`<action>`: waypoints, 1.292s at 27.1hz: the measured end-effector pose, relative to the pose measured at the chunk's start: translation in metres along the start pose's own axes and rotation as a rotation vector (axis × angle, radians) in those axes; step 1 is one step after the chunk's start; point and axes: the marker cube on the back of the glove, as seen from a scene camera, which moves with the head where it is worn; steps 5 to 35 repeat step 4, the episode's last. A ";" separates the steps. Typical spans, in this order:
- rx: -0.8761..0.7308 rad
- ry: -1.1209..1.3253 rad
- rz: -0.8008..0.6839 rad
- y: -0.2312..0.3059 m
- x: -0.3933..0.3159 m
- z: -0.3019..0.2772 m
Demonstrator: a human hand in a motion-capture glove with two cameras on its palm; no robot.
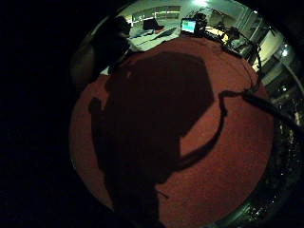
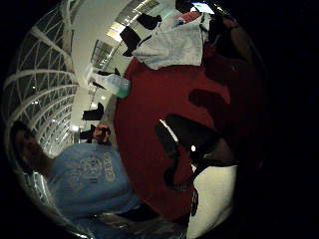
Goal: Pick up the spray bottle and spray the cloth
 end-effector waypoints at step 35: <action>-0.003 -0.006 0.008 0.005 0.002 0.003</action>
